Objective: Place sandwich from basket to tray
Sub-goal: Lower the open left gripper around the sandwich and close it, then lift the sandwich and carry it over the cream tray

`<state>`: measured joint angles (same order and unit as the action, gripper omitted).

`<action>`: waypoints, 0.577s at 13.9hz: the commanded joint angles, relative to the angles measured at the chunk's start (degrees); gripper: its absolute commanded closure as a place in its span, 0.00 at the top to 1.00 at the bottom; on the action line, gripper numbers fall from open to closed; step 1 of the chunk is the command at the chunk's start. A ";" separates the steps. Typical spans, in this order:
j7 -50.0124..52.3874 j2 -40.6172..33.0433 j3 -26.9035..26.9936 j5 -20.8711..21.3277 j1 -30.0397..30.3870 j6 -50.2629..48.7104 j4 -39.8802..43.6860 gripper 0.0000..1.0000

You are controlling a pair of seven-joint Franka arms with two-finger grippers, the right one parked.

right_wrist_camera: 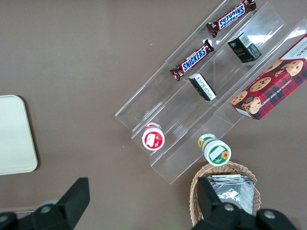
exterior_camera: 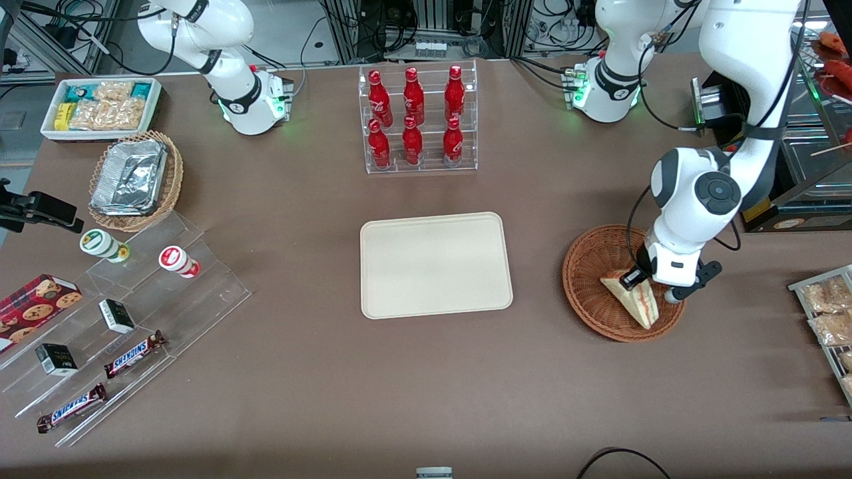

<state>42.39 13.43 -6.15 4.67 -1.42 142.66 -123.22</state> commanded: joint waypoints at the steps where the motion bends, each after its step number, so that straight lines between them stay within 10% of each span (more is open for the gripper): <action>1: 1.55 -3.76 -3.32 1.22 -1.04 -16.56 10.85 0.00; 8: 7.26 -1.48 -19.23 1.04 -1.83 -33.15 26.54 0.00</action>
<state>47.04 9.35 -22.12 4.81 -2.54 110.17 -98.81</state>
